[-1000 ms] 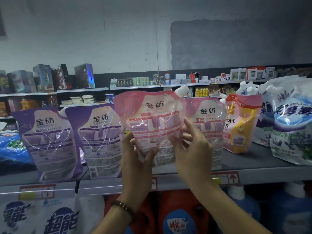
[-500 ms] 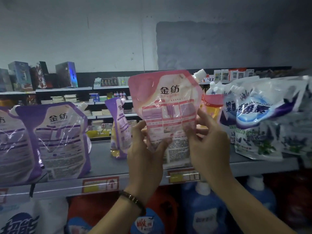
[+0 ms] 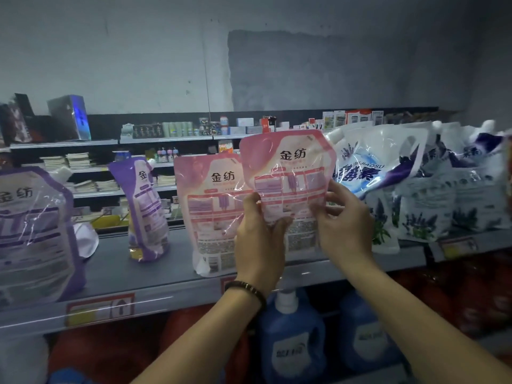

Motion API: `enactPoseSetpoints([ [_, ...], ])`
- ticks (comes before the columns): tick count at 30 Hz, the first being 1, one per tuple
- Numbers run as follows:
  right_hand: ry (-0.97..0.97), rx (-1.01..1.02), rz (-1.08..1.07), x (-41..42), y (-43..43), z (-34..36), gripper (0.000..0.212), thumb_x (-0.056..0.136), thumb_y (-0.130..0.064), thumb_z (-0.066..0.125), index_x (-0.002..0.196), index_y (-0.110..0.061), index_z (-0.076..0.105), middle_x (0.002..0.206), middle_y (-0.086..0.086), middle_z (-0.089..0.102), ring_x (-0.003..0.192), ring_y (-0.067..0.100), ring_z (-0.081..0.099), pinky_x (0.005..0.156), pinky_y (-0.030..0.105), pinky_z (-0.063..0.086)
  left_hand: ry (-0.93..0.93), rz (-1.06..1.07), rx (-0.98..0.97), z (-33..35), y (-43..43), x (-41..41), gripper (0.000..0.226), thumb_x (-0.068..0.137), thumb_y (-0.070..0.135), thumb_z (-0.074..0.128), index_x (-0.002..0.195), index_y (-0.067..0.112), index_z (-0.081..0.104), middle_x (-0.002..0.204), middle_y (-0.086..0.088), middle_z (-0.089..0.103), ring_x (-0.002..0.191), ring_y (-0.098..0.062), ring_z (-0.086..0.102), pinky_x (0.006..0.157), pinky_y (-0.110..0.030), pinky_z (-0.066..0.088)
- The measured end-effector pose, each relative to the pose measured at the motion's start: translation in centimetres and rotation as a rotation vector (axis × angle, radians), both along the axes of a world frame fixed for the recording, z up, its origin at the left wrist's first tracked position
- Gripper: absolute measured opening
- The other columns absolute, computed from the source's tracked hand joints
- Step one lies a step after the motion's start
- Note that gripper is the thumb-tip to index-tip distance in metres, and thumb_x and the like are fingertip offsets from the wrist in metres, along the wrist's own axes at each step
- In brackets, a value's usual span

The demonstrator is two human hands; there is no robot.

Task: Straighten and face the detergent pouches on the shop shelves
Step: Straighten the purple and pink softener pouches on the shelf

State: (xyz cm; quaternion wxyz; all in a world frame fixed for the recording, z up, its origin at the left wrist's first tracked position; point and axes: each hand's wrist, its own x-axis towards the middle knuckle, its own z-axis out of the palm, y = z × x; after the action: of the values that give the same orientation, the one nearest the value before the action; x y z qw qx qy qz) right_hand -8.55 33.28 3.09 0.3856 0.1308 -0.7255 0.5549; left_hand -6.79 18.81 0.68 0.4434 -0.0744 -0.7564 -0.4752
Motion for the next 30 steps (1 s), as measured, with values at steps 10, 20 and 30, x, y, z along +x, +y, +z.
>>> enactPoseSetpoints([
  [10,-0.088,-0.06,-0.014,-3.9,0.9,-1.9,0.025,0.098,-0.031,0.076,0.123,-0.034,0.075,0.101,-0.01,0.076,0.083,0.006,0.075,0.065,0.021,0.058,-0.022,-0.016,-0.017,-1.3,1.4,-3.5,0.047,0.095,0.007,0.075,0.128,0.025,0.047,0.118,0.005,0.07,0.107,-0.013,0.07,0.092,-0.043,0.062],
  [20,-0.138,0.035,0.005,-5.5,1.5,-3.6,0.049,0.1,-0.04,0.072,0.147,-0.029,0.061,0.108,-0.014,0.073,0.088,-0.004,0.069,0.077,0.016,0.06,-0.13,-0.01,-0.039,-2.4,1.2,-3.4,0.051,0.097,0.032,0.077,0.138,0.026,0.047,0.11,0.005,0.075,0.098,-0.017,0.073,0.089,-0.041,0.061],
  [30,-0.231,0.073,0.035,-2.8,1.9,-3.5,0.044,0.097,-0.038,0.077,0.137,-0.024,0.066,0.116,-0.012,0.073,0.104,0.005,0.07,0.092,0.023,0.055,-0.221,-0.095,-0.096,-2.1,0.3,-1.6,0.047,0.097,0.019,0.075,0.138,0.024,0.053,0.116,0.01,0.073,0.086,0.003,0.062,0.091,-0.024,0.055],
])
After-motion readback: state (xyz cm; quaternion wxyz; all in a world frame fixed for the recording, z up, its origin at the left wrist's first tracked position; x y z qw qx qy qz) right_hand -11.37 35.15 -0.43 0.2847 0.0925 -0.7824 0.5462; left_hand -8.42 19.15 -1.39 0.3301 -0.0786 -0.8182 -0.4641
